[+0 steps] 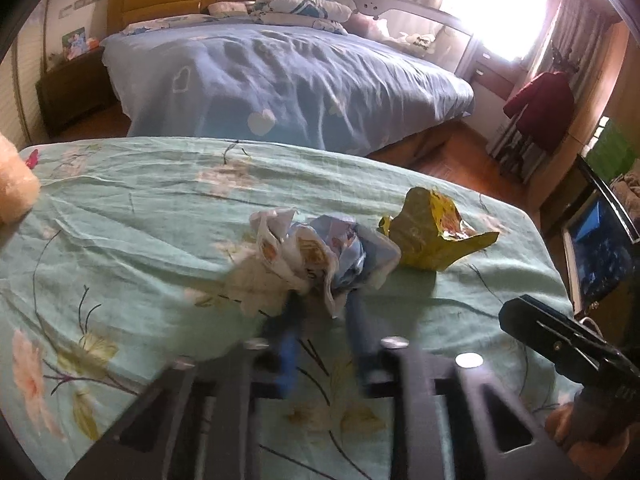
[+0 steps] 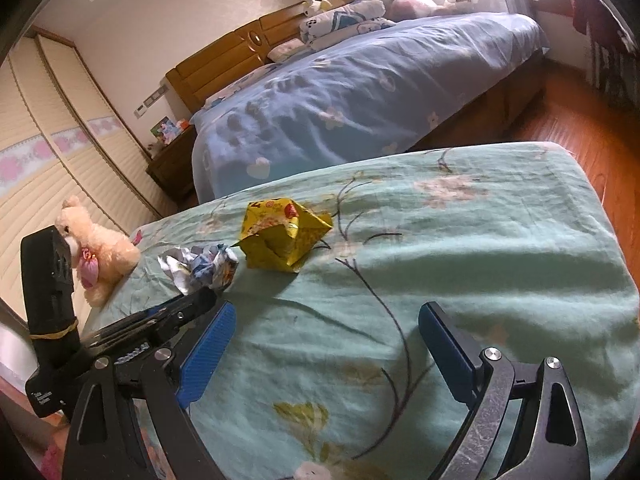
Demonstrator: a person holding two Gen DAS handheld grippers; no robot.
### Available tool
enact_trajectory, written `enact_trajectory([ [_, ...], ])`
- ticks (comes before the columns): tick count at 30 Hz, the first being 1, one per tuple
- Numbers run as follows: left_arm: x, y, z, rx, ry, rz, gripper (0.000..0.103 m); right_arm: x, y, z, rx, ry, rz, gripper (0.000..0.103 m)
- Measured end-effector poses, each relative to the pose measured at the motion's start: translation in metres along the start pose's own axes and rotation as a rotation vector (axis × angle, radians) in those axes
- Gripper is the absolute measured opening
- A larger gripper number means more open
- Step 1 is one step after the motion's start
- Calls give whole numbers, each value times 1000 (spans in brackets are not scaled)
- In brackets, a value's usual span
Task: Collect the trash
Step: 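Grasp the crumpled white-blue paper with the left tool while the right tool grasps the yellow snack bag, then carry the crumpled paper and yellow snack bag over the bin with both tools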
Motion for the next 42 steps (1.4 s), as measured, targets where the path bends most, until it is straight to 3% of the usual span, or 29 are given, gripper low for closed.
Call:
enact_trajectory([
  [1,0,1,0,3,-3,-6,4,1,1,0,-3,1,4,94],
  [4,-5,5,-2,7,-21,-4,2,7,8,2,-19,7,11,94],
  [19,-36,31,-32,-55,-23,5,2,54,50,17,-114,24,-14,92],
  [22,-37,30,-34,-49,-24,1,2,60,51,19,-120,33,-32,78],
  [25,-39,30,-35,-47,-26,-3,2,60,49,19,-113,27,-52,57],
  [27,-41,30,-36,-43,-26,-5,2,60,47,19,-110,25,-65,34],
  [35,-52,24,-45,-30,-27,-18,2,43,43,6,-95,20,-55,33],
  [42,-71,5,-57,-6,-35,-46,2,5,32,-19,-53,6,-33,33],
])
Point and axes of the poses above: each gripper's, at about its wrist camera, not at the fingertips, and x roughly the way its jaws point, y to its left, z to its top, the point moved 4 cm from there along x, roughly the way its jaws point, and after that the axes turned 9 degrees about x, right-handed, at the moved point
